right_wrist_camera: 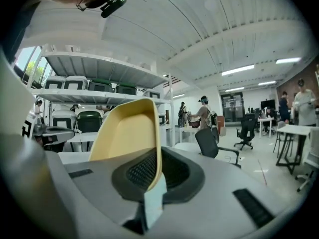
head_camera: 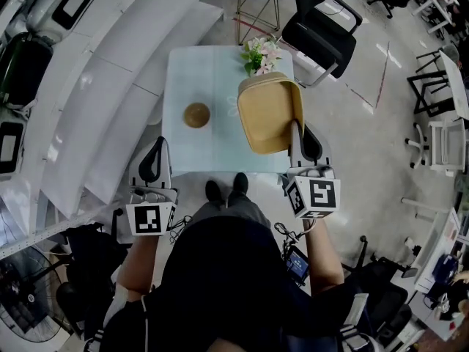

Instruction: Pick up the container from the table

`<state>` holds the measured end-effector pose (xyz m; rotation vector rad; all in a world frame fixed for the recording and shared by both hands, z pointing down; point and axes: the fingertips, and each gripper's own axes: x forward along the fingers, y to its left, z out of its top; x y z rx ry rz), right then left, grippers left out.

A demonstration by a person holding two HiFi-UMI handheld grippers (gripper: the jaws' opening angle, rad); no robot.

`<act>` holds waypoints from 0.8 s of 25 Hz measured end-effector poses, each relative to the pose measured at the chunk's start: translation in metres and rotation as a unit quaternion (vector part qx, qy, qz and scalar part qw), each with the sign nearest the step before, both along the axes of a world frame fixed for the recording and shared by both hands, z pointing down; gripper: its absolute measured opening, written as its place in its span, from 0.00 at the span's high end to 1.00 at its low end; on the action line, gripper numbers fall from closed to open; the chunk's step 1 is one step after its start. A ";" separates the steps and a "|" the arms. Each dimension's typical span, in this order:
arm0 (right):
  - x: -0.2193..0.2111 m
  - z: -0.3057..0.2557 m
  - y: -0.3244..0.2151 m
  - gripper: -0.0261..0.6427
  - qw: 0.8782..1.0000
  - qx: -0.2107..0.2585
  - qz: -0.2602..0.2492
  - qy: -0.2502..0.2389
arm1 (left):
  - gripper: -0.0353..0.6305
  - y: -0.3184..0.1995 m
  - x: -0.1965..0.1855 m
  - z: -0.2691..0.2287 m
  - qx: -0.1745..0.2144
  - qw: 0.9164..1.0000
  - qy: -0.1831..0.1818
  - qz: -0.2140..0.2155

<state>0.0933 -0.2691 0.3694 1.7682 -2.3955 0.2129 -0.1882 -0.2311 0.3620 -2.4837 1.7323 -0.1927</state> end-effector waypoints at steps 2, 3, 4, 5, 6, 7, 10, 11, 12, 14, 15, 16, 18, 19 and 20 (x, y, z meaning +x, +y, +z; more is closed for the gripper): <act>0.000 -0.013 0.006 0.94 1.000 0.015 0.002 0.008 | 0.94 0.002 0.002 -0.006 0.007 1.000 0.000 0.002; 0.000 -0.018 0.010 0.94 1.000 0.021 0.003 0.009 | 0.94 0.003 0.003 -0.009 0.010 1.000 0.001 0.002; 0.001 -0.023 0.013 0.94 1.000 0.026 0.004 0.007 | 0.94 0.004 0.003 -0.011 0.012 1.000 0.001 0.003; 0.001 -0.026 0.016 0.94 1.000 0.029 0.005 0.005 | 0.94 0.004 0.003 -0.014 0.014 1.000 0.003 0.003; 0.001 -0.030 0.018 0.94 0.999 0.032 0.006 0.002 | 0.94 0.005 0.003 -0.016 0.015 1.000 0.004 0.002; 0.000 -0.033 0.020 0.94 0.999 0.035 0.006 -0.001 | 0.94 0.006 0.002 -0.017 0.016 1.000 0.004 0.002; -0.001 -0.040 0.026 0.94 0.999 0.043 0.006 -0.004 | 0.94 0.008 0.001 -0.021 0.018 1.000 0.005 0.000; -0.002 -0.043 0.028 0.94 0.999 0.046 0.006 -0.004 | 0.94 0.009 0.000 -0.022 0.019 1.000 0.006 0.000; -0.002 -0.045 0.030 0.94 0.999 0.050 0.008 -0.003 | 0.94 0.010 0.000 -0.023 0.020 1.000 0.006 -0.002; -0.001 -0.048 0.033 0.94 0.998 0.056 0.010 0.003 | 0.94 0.011 -0.001 -0.024 0.020 1.000 0.006 -0.004; -0.002 -0.050 0.035 0.94 0.998 0.060 0.011 0.009 | 0.94 0.012 -0.001 -0.024 0.020 1.000 0.008 -0.005; -0.002 -0.051 0.037 0.94 0.998 0.063 0.010 0.015 | 0.94 0.013 -0.001 -0.023 0.019 1.000 0.010 -0.006; -0.003 -0.052 0.039 0.94 0.997 0.070 0.009 0.027 | 0.94 0.013 -0.002 -0.023 0.015 1.000 0.017 -0.009; -0.003 -0.052 0.040 0.94 0.997 0.073 0.009 0.031 | 0.94 0.013 -0.003 -0.022 0.013 1.000 0.020 -0.010; -0.004 -0.052 0.040 0.94 0.997 0.076 0.009 0.034 | 0.94 0.013 -0.004 -0.022 0.011 1.000 0.024 -0.012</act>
